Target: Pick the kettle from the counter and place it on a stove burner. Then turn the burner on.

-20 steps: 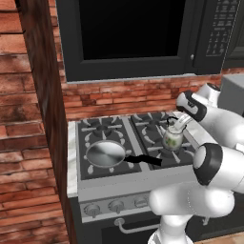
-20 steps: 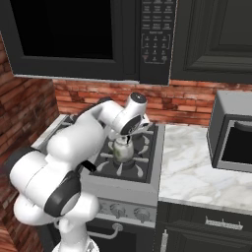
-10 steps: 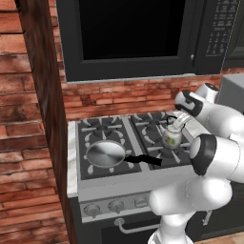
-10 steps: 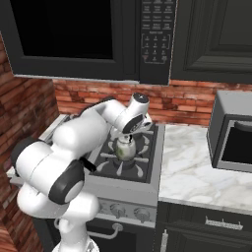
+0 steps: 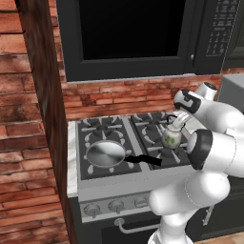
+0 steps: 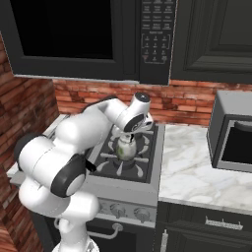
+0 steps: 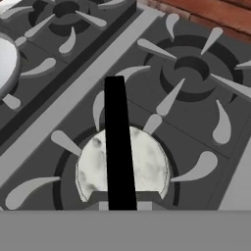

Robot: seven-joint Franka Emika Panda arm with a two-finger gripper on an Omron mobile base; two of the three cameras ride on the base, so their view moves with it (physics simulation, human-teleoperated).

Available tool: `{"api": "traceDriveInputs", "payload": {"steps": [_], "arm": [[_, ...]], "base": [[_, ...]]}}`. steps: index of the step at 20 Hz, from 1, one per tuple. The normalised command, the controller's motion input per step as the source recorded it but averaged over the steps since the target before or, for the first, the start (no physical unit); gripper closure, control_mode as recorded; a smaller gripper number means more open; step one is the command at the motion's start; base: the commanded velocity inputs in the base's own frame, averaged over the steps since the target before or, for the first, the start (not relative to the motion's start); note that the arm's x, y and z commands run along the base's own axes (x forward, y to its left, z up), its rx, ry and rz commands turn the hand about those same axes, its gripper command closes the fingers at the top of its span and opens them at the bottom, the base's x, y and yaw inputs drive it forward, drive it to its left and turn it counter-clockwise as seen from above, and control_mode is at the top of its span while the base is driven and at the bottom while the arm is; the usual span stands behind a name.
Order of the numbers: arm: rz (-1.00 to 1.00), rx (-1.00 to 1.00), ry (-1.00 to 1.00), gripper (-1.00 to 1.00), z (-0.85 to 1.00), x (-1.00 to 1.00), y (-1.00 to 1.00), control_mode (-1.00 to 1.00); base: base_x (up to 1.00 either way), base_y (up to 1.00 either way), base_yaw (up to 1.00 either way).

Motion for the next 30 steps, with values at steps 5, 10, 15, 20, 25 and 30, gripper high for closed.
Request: {"api": "traceDriveInputs", "payload": {"steps": [5, 10, 15, 20, 25, 30], "arm": [[0.00, 0.00, 0.00, 1.00, -0.19, 0.03, 0.00, -1.00], [0.00, 0.00, 0.00, 1.00, -0.11, 0.00, 0.01, -1.00], [0.00, 0.00, 0.00, -1.00, -0.01, 0.00, 0.03, -1.00], [0.00, 0.00, 0.00, -1.00, 0.00, -0.01, 0.04, -1.00], [0.00, 0.00, 0.00, -1.00, 0.00, -0.02, 0.01, -1.00], [0.00, 0.00, -0.01, -1.00, 0.06, -0.15, 0.01, -1.00]], "base": [[0.00, 0.00, 0.00], [0.00, 0.00, 0.00], [0.00, 0.00, 0.00], [0.00, 0.00, 0.00], [0.00, 0.00, 0.00], [0.00, 0.00, 0.00]]}}
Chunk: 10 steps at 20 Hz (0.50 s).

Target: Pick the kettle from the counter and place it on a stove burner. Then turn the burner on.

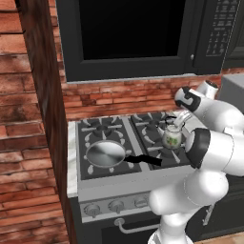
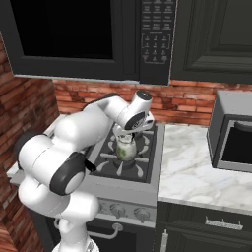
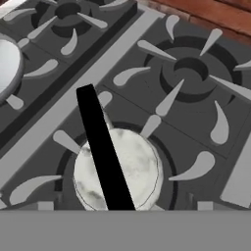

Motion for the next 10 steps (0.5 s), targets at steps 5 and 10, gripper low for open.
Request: {"api": "traceDriveInputs", "payload": {"steps": [5, 10], "arm": [[0.00, 0.00, -0.12, -1.00, 0.35, -0.27, 0.01, -1.00], [0.00, 0.00, -0.15, -1.00, 0.33, -0.38, 0.00, -1.00]], "base": [[0.00, 0.00, 0.00], [0.00, 0.00, 0.00]]}}
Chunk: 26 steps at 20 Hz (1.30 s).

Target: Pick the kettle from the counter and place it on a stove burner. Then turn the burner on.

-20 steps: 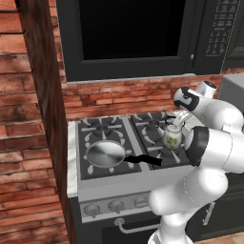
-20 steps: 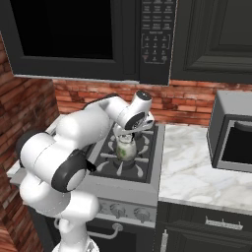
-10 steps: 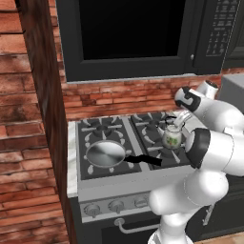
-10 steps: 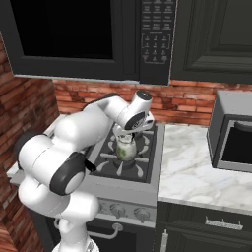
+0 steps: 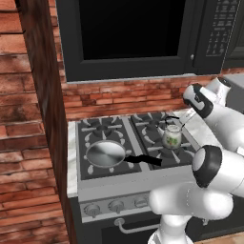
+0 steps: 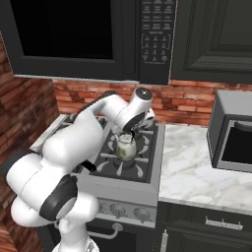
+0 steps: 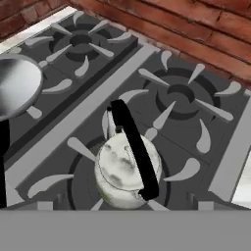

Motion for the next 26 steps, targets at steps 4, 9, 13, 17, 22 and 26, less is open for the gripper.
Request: {"api": "traceDriveInputs", "payload": {"steps": [4, 9, 13, 17, 22, 26], "arm": [[0.00, 0.00, -0.21, -1.00, 0.14, -0.53, 0.00, -1.00], [0.00, 0.00, -0.27, -1.00, 0.02, -0.65, -0.03, -1.00], [0.00, 0.00, -0.28, -1.00, 0.00, -0.68, -0.06, -1.00], [0.00, 0.00, -0.24, -1.00, 0.00, -0.69, -0.12, -1.00], [0.00, 0.00, -0.11, -1.00, 0.00, -0.50, -0.23, -1.00], [0.00, 0.00, -0.05, -1.00, 0.00, -0.40, -0.36, -1.00]], "base": [[0.00, 0.00, 0.00], [0.00, 0.00, 0.00], [0.00, 0.00, 0.00], [0.00, 0.00, 0.00], [0.00, 0.00, 0.00], [0.00, 0.00, 0.00]]}}
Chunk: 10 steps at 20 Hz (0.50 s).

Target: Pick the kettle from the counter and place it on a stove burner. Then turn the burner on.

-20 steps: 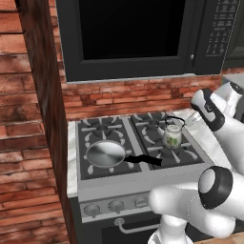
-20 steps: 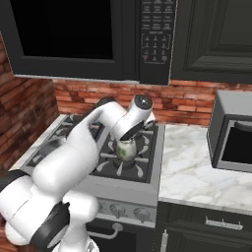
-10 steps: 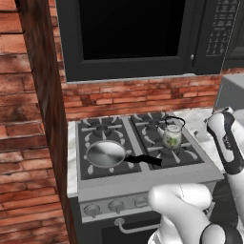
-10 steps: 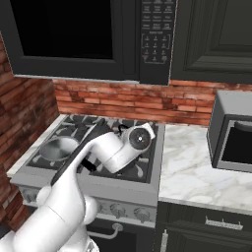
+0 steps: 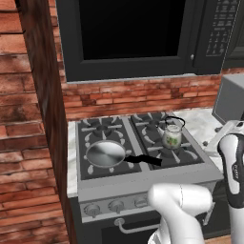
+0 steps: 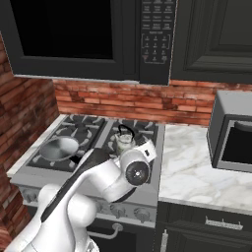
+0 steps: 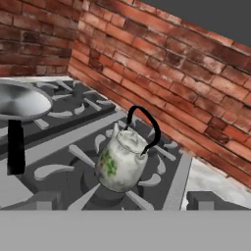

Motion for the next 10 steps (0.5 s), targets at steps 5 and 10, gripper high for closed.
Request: {"api": "traceDriveInputs", "payload": {"steps": [5, 10], "arm": [[0.00, 0.00, -0.01, -1.00, 0.00, -0.36, -0.42, -1.00], [0.00, 0.00, 0.00, -1.00, -0.07, -0.40, -0.40, -1.00]], "base": [[0.00, 0.00, 0.00], [0.00, 0.00, 0.00]]}}
